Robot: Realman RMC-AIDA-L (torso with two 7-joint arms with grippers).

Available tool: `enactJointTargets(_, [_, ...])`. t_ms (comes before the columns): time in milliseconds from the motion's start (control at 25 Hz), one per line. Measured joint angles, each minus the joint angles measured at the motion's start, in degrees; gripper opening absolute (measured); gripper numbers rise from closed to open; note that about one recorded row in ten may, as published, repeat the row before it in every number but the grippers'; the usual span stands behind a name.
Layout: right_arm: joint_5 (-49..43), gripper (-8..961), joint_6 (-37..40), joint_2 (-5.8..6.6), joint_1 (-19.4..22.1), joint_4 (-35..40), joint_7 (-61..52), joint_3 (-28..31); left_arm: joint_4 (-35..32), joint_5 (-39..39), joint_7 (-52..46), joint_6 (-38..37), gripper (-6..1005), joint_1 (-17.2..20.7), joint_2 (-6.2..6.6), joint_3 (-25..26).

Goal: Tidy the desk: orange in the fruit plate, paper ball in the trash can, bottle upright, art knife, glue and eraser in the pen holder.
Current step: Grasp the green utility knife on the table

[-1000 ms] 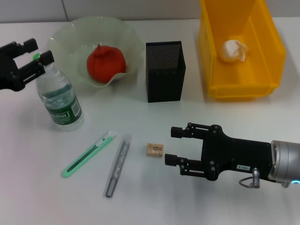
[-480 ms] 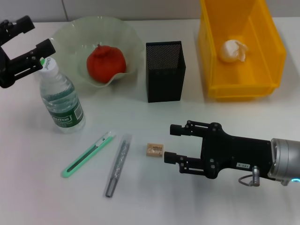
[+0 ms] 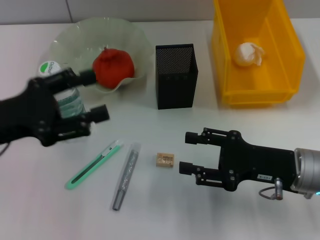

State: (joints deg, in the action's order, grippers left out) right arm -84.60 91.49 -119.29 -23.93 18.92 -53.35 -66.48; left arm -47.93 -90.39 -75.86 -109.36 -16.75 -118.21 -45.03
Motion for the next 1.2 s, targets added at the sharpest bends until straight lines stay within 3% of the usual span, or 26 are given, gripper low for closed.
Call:
enactJointTargets(280, [0.02, 684, 1.03, 0.12, 1.73, 0.24, 0.02, 2.52, 2.77, -8.57, -0.41, 6.33, 802, -1.96, -0.22, -0.86])
enactJointTargets(600, [0.02, 684, 0.4, 0.11, 1.73, 0.25, 0.05, 2.58, -7.91, -17.33, -16.37, 6.53, 803, -3.75, -0.22, -2.91])
enactJointTargets(640, [0.03, 684, 0.37, 0.11, 1.7, 0.25, 0.06, 2.58, -19.93, -20.93, -27.65, 7.69, 803, -3.23, -0.37, -10.04])
enactJointTargets(720, [0.05, 684, 0.17, 0.11, 1.57, 0.25, 0.1, 2.58, -21.42, -21.43, -29.14, 8.04, 803, -3.16, -0.38, -11.19])
enactJointTargets(800, [0.05, 684, 0.11, 0.11, 1.54, 0.25, 0.12, 2.58, -28.72, -25.82, -35.97, 10.04, 803, -3.38, -0.34, -16.81])
enactJointTargets(880, [0.03, 684, 0.06, 0.11, 1.48, 0.25, 0.53, 2.58, -30.49, -27.55, -37.77, 10.75, 803, -3.6, -0.34, -18.11])
enactJointTargets(920, [-0.07, 684, 0.09, 0.11, 1.61, 0.25, 1.68, 2.58, -35.13, -32.51, -42.67, 12.03, 803, -5.08, -0.34, -22.05])
enactJointTargets(1200, [-0.17, 684, 0.26, 0.11, 2.13, -0.02, 3.3, 2.58, -33.01, -39.08, -47.07, 12.63, 803, -9.86, -0.37, -23.74])
